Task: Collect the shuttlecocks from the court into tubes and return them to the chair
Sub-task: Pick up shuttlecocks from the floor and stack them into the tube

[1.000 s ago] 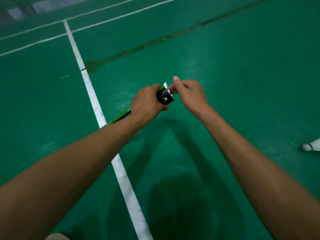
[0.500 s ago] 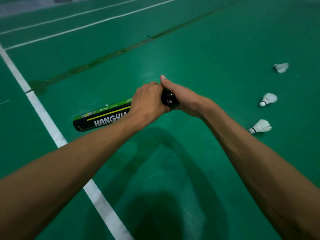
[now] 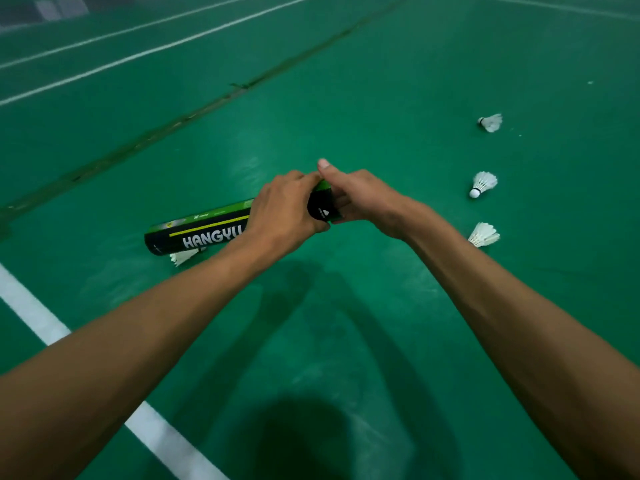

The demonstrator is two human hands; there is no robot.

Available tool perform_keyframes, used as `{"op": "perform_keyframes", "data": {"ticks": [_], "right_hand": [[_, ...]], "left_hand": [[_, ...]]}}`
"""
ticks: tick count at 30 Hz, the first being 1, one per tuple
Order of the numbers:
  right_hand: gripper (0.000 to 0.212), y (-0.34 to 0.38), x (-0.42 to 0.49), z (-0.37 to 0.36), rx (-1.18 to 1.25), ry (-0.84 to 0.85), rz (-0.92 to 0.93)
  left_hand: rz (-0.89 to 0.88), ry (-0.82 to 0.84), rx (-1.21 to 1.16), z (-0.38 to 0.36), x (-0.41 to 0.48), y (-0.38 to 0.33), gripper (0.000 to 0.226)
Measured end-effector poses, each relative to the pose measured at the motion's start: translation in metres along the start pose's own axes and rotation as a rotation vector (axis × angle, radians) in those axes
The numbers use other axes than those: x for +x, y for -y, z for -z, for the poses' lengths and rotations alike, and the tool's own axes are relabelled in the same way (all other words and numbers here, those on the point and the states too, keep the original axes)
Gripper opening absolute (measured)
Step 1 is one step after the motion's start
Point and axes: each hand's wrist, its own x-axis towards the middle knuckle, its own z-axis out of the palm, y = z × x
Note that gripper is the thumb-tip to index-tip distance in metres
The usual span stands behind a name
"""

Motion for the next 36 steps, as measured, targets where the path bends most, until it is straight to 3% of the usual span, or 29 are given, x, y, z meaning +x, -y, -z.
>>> {"op": "perform_keyframes", "data": {"ticks": [4, 8, 16, 23, 26, 32, 36], "right_hand": [[0.05, -0.012, -0.005, -0.002, 0.069, 0.144, -0.049], [0.064, -0.023, 0.003, -0.024, 0.098, 0.212, -0.073], [0.032, -0.003, 0.018, -0.076, 0.17, 0.293, -0.146], [0.057, 0.025, 0.015, -0.088, 0.049, 0.453, -0.313], [0.053, 0.023, 0.013, -0.095, 0.048, 0.491, -0.308], [0.052, 0.015, 0.019, -0.115, 0.158, 0.403, -0.195], [0.042, 0.03, 0.028, -0.124, 0.226, 0.05, -0.087]], "left_hand": [[-0.045, -0.027, 0.024, -0.009, -0.007, 0.012, 0.072], [-0.042, -0.013, 0.027, -0.015, -0.015, 0.028, 0.064], [-0.005, -0.027, 0.031, 0.002, -0.024, 0.065, 0.062], [0.028, 0.052, -0.047, 0.024, -0.044, 0.07, 0.051], [0.029, 0.072, -0.048, 0.028, -0.052, 0.072, 0.052], [-0.006, 0.076, -0.055, 0.037, -0.056, 0.084, 0.06], [0.018, 0.026, 0.036, 0.048, -0.045, 0.102, 0.069]]}}
